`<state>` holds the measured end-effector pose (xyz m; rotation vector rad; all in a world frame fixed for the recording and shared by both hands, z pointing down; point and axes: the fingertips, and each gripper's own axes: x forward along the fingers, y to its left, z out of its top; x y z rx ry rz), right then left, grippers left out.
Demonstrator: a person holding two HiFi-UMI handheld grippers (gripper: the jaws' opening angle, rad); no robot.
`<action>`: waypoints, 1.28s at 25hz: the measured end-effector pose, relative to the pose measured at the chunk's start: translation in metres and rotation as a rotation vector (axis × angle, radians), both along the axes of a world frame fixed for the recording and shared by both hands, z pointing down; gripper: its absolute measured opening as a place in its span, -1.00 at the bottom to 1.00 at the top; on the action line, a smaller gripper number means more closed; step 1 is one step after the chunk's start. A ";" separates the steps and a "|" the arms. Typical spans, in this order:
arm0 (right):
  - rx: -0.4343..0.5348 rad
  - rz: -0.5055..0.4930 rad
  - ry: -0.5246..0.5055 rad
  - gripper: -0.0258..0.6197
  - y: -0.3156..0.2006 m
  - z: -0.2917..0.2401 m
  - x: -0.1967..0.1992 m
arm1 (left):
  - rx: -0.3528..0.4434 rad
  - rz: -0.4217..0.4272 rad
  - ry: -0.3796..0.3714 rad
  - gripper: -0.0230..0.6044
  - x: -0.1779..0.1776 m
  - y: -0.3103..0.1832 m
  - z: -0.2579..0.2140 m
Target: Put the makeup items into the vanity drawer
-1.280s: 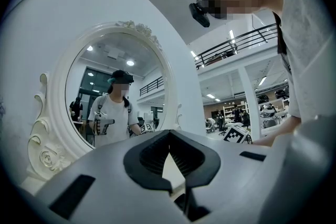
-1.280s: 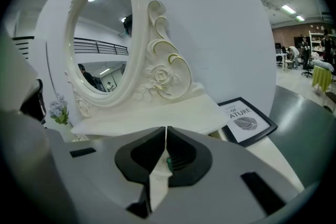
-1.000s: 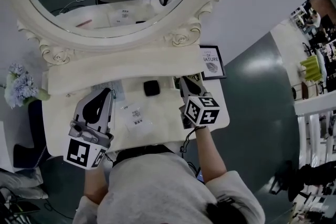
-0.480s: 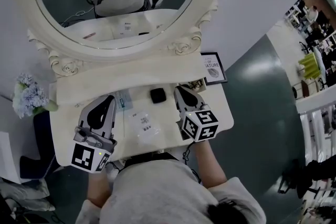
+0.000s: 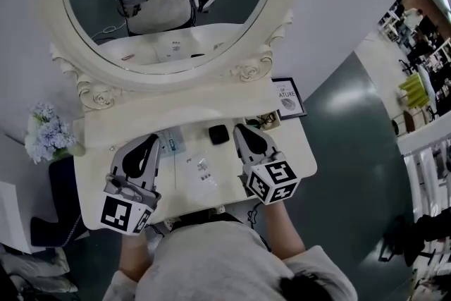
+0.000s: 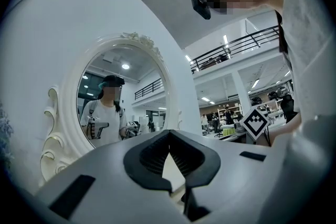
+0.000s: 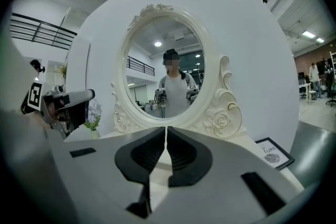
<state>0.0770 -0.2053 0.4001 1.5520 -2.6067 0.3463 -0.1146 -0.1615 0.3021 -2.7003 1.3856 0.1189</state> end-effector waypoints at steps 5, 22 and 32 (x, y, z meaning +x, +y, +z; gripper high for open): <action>0.044 -0.008 0.016 -0.83 0.009 -0.014 -0.011 | 0.007 0.002 -0.001 -0.88 -0.008 0.006 -0.002; 0.185 -0.005 0.052 -0.83 0.034 -0.063 -0.030 | 0.033 0.011 0.002 -0.88 -0.023 0.014 -0.012; 0.267 -0.015 0.071 -0.83 0.055 -0.086 -0.039 | 0.035 0.023 0.012 -0.88 -0.025 0.020 -0.015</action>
